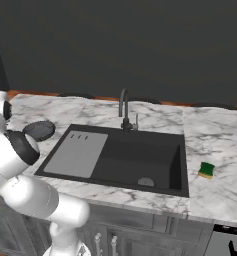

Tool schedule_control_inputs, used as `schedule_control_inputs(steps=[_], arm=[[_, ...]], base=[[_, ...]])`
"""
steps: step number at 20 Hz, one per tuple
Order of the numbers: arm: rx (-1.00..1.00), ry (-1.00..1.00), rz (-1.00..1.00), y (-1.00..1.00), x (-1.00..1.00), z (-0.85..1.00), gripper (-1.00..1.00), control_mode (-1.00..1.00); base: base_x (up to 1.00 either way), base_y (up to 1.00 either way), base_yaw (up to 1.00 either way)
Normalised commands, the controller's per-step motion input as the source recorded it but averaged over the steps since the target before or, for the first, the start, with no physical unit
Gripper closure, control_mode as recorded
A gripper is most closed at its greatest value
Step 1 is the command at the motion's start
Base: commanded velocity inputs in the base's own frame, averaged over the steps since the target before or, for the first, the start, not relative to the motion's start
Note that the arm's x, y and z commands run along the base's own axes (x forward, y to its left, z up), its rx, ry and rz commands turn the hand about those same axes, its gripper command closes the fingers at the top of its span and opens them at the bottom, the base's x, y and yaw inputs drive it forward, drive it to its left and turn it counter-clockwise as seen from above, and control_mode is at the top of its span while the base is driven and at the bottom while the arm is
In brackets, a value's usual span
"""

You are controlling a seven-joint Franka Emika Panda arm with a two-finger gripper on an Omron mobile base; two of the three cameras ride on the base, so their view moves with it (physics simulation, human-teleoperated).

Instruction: Pick the pan and sponge and place them into the sink. Then turn on the water.

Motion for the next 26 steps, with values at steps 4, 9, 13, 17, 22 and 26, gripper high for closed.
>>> schedule_control_inputs(steps=[4, 9, 13, 17, 22, 26], arm=[[0.00, -0.07, -0.14, 0.07, 0.11, -0.20, -1.00, -1.00], [0.00, -0.12, -0.11, 0.17, 0.17, -0.12, -1.00, -1.00], [0.00, -0.13, -0.03, 0.05, 0.10, -0.18, -1.00, -1.00], [0.00, -0.14, 0.00, 0.01, 0.18, -0.22, -1.00, -1.00], [0.00, -0.05, 0.00, 0.00, 0.39, -0.21, -1.00, -1.00], [0.00, 0.00, 0.00, 0.01, 0.40, -0.05, -1.00, -1.00]], base=[[0.00, 0.00, 0.00], [0.00, 0.00, 0.00], [0.00, 0.00, 0.00], [0.00, 0.00, 0.00], [0.00, 0.00, 0.00], [0.00, 0.00, 0.00]])
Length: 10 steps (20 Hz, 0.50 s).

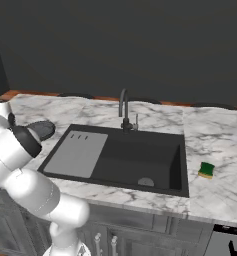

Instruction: Pick the pan and sponge and place them into the sink. Then turn on the water.

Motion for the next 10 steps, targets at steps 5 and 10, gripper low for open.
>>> schedule_control_inputs(steps=[5, 10], arm=[[0.00, 0.00, 0.00, 0.13, 0.31, 0.00, -1.00, -1.00], [0.00, 0.00, 0.00, 0.17, 0.11, -0.04, -1.00, -1.00]], base=[[0.00, 0.00, 0.00], [0.00, 0.00, 0.00]])
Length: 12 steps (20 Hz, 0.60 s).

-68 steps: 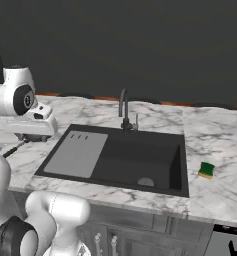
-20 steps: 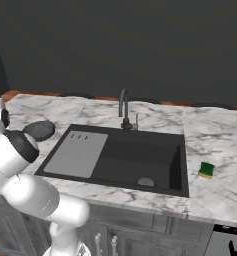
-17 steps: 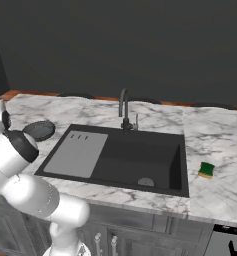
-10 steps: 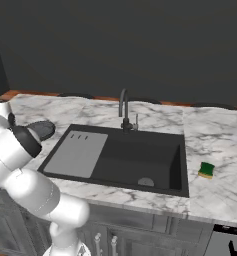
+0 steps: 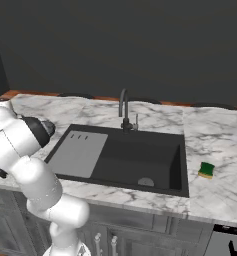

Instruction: Pick the pan and sponge and place them into the sink. Then turn on the water.

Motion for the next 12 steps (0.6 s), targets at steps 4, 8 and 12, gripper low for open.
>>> schedule_control_inputs(steps=[4, 8, 12], arm=[[0.00, 0.00, 0.00, 0.23, 0.06, -0.13, -1.00, -1.00], [-0.02, 0.00, 0.00, 0.19, 0.19, -0.16, -1.00, -1.00], [0.00, 0.00, 0.00, 0.04, 0.27, -0.26, -1.00, -1.00]], base=[[0.00, 0.00, 0.00], [0.00, 0.00, 0.00], [0.00, 0.00, 0.00]])
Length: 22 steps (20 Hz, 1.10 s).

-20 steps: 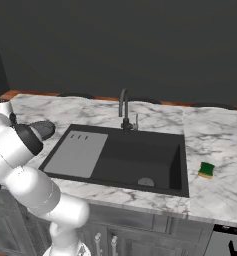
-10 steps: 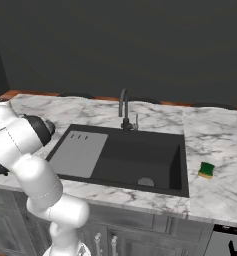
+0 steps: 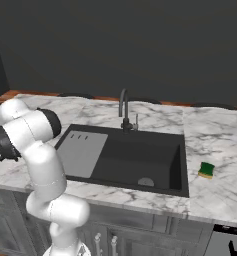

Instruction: Pick the pan and sponge and place them into the sink. Then turn on the water.

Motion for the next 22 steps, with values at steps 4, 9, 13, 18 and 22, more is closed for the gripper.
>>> schedule_control_inputs(steps=[4, 9, 13, 18, 22], arm=[[0.00, 0.00, 0.00, 0.06, 0.37, -0.16, -1.00, -1.00], [-0.02, 0.00, 0.00, 0.14, 0.35, -0.11, -1.00, -1.00], [-0.02, 0.00, 0.00, 0.20, 0.34, -0.20, -1.00, -1.00], [-0.02, 0.00, 0.00, 0.14, 0.28, -0.21, -1.00, -1.00], [0.00, 0.00, 0.01, 0.00, 0.19, -0.27, -1.00, -1.00]], base=[[0.00, 0.00, 0.00], [0.00, 0.00, 0.00], [0.00, 0.00, 0.00], [0.00, 0.00, 0.00], [0.00, 0.00, 0.00]])
